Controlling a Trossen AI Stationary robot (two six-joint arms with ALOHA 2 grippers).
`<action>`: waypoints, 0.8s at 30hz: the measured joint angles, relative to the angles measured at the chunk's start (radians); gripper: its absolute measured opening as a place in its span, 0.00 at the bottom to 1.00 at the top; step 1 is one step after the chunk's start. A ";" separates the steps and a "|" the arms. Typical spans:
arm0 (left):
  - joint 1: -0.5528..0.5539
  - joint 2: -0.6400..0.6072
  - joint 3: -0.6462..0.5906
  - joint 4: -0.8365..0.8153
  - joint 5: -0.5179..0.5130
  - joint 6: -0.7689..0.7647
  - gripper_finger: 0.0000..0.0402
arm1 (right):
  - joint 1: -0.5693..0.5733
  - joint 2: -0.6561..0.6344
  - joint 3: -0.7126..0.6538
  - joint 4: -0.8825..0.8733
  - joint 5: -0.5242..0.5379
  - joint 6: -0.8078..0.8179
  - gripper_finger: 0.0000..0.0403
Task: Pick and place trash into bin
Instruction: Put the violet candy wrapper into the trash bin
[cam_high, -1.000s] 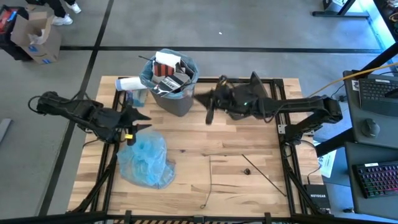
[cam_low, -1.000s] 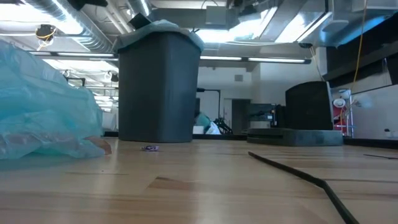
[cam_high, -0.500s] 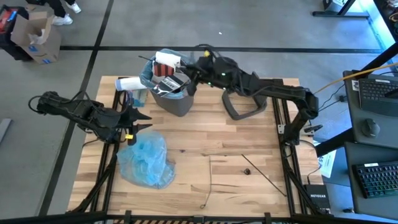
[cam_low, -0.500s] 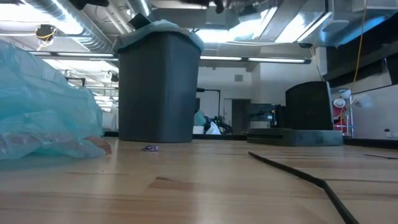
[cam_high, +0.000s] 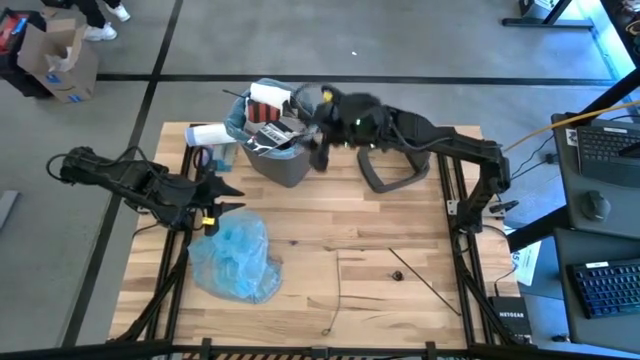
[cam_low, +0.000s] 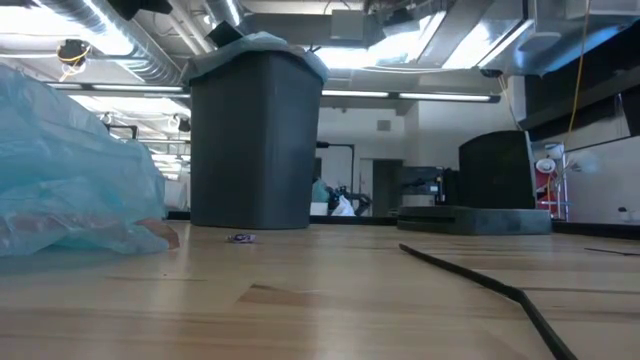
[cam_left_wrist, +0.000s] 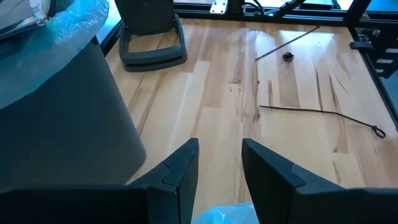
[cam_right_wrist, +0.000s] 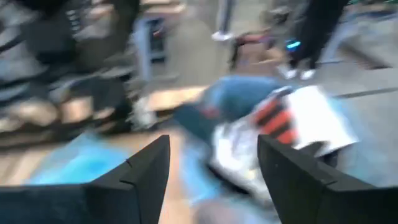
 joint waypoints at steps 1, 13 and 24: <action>0.000 0.000 0.000 0.000 0.000 0.003 0.29 | 0.018 0.000 0.001 -0.030 -0.013 -0.001 0.58; 0.000 0.000 0.000 0.000 0.000 0.011 0.29 | 0.271 0.093 -0.354 0.074 0.007 0.009 0.52; 0.000 0.000 0.000 0.002 0.000 0.007 0.29 | 0.304 0.255 -0.827 0.805 -0.024 0.118 0.44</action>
